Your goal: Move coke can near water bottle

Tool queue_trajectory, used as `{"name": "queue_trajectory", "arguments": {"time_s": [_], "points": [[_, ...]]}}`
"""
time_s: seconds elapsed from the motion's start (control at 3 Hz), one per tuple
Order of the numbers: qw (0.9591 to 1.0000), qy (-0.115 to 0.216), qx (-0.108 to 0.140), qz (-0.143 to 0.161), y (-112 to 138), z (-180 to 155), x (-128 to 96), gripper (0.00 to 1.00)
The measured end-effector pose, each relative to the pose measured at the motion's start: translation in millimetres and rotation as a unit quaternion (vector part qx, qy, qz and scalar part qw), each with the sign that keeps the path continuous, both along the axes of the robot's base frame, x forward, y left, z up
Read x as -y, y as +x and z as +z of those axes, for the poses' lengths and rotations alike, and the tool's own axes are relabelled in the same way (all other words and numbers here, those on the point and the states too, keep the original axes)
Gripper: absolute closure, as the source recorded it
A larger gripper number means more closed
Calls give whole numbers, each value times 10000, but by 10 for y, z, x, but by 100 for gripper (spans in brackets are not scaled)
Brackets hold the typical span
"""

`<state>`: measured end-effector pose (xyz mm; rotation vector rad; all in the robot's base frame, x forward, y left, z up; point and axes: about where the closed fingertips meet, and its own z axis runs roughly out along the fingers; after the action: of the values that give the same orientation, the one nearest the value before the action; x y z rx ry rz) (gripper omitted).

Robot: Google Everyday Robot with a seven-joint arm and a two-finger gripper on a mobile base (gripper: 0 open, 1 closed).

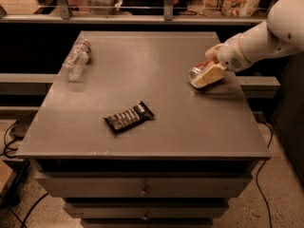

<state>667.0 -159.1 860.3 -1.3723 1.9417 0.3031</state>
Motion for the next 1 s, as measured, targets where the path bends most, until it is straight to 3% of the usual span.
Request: {"name": "queue_trajectory", "arguments": {"time_s": [0.33,0.67,1.0], "points": [[9997,201,78,141,20,105,-127,88],[9961,507,238,678,74,336,-555,100],[9835,875,324,1549,69,586,-1215,100]]}}
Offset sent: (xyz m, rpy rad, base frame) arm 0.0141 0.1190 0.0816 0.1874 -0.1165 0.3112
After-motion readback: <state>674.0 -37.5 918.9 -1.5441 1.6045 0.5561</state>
